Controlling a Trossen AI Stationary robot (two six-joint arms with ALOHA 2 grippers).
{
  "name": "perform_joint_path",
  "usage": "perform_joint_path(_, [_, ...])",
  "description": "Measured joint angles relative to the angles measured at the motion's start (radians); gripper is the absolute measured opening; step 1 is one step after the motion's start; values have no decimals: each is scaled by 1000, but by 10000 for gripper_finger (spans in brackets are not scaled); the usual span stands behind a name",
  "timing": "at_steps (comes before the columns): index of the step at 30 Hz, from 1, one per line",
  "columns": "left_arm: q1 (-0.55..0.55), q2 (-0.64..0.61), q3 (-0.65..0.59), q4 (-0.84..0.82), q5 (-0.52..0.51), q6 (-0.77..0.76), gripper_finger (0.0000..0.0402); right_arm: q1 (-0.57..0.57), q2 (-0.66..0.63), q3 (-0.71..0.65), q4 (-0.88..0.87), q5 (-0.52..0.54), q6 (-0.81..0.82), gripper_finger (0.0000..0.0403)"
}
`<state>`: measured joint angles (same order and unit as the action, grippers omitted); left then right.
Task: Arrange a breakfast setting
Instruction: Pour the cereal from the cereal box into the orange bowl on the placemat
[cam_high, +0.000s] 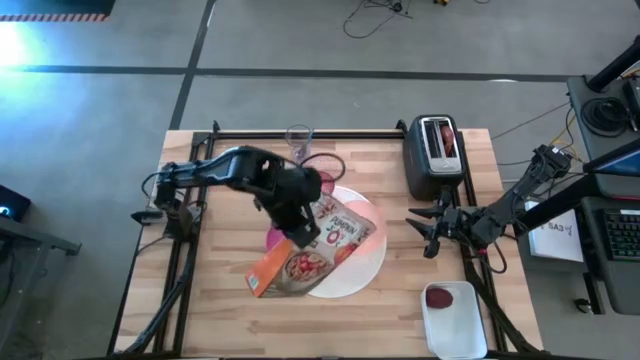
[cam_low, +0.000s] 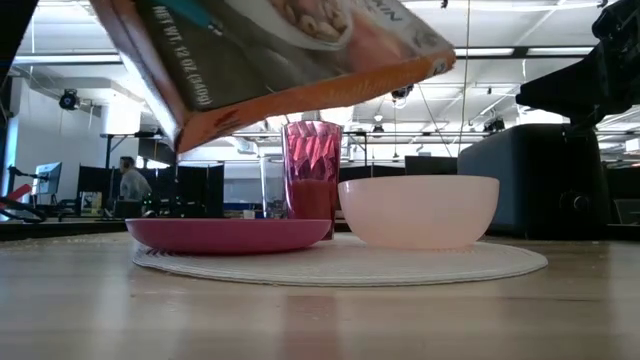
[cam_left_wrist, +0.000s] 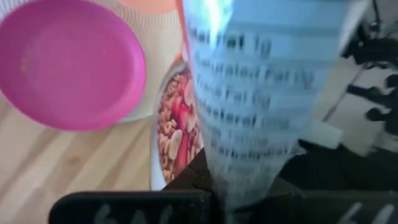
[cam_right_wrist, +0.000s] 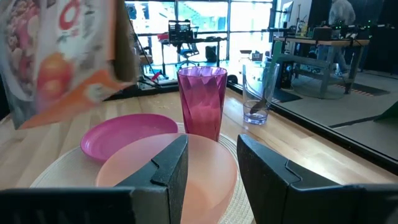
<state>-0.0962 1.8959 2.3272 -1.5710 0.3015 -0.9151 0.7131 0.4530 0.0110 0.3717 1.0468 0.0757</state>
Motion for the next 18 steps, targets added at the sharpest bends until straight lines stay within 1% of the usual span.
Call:
perform_joint_path(5, [54, 23, 0, 0, 91, -54, 0, 0, 1, 0, 0, 0, 0, 128])
perform_joint_path(11, [105, 38, 0, 0, 242, -133, 0, 0, 1, 0, 0, 0, 1, 128])
perform_joint_path(18, [163, 40, 0, 1, 292, -237, 0, 0, 1, 0, 0, 0, 1, 128])
